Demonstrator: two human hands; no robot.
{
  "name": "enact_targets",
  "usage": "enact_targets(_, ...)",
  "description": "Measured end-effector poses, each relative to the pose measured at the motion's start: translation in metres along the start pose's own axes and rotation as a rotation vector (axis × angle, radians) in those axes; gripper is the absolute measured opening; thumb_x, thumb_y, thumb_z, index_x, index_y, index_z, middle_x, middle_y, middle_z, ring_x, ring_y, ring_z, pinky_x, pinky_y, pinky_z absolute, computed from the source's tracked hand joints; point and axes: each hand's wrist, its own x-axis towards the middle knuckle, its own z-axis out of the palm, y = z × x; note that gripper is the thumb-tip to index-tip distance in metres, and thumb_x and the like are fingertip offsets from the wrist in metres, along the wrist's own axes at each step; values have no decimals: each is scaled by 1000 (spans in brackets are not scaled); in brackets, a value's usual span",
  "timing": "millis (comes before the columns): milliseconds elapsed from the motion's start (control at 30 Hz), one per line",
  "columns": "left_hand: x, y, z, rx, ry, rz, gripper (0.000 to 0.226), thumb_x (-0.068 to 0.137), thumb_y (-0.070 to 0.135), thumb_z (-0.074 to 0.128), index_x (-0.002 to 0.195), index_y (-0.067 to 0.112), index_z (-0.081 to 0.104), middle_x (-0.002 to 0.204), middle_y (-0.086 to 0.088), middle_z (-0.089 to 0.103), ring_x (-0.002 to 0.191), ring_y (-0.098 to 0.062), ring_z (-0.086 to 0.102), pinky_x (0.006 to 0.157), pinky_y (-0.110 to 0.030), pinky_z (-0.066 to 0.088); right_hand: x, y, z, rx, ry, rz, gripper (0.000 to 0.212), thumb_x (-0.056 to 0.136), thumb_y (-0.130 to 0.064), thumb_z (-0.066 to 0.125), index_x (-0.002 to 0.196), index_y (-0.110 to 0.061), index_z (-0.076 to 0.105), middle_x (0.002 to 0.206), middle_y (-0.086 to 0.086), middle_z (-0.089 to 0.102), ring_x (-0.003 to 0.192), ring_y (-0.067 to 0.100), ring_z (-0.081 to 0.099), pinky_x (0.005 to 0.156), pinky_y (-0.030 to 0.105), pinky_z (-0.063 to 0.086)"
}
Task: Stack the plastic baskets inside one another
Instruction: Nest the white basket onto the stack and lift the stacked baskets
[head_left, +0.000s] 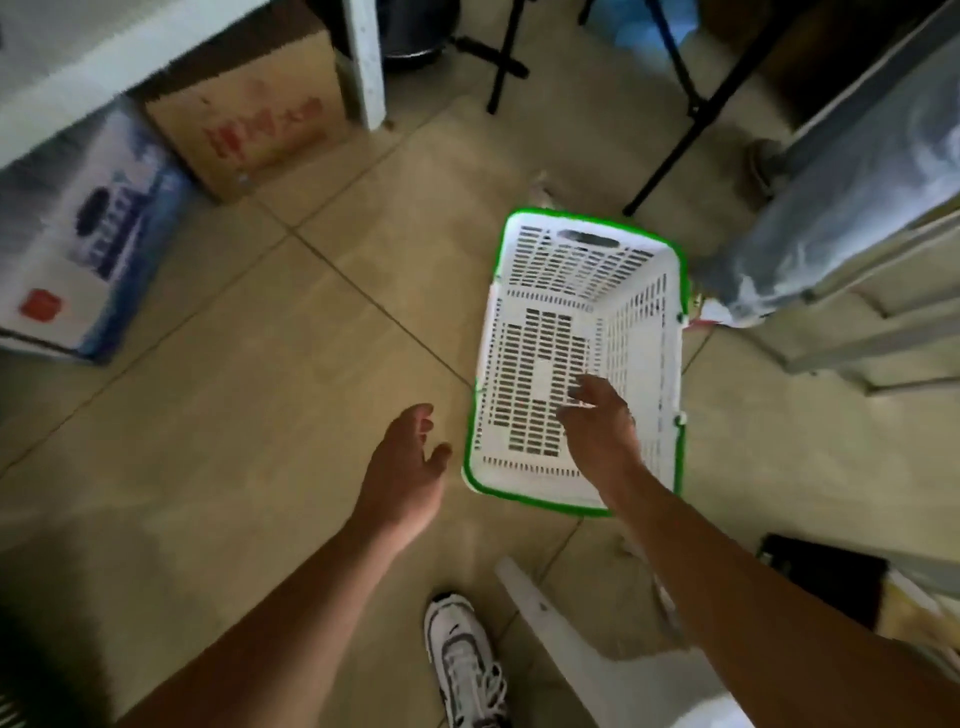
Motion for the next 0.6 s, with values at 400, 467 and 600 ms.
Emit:
enact_targets(400,80,24,77,-67,-95,-162,40,86,31,55,124,22,57,128,-6,62,102,-22,69,76,-35,60,85,85,-74,-113,146,171,54,85,-14,57,138,-6,49,132,20,60,116,36,59,80,30,43)
enact_targets(467,82,17,68,-132,-15,-232,47,83,41,55,125,21,60,125,-9,62,94,-23,71,61,-29,57,84,87,-65,-124,148,146,53,84,-15,58,136,-11,53,128,21,60,110,37,61,84,34,48)
enact_targets(600,64,3,33,-76,276,-279,59,80,61,37,114,21,63,111,-5,66,89,-26,72,75,-44,61,60,72,-36,-172,182,12,36,86,-18,52,121,-11,60,112,21,65,97,37,65,79,38,53)
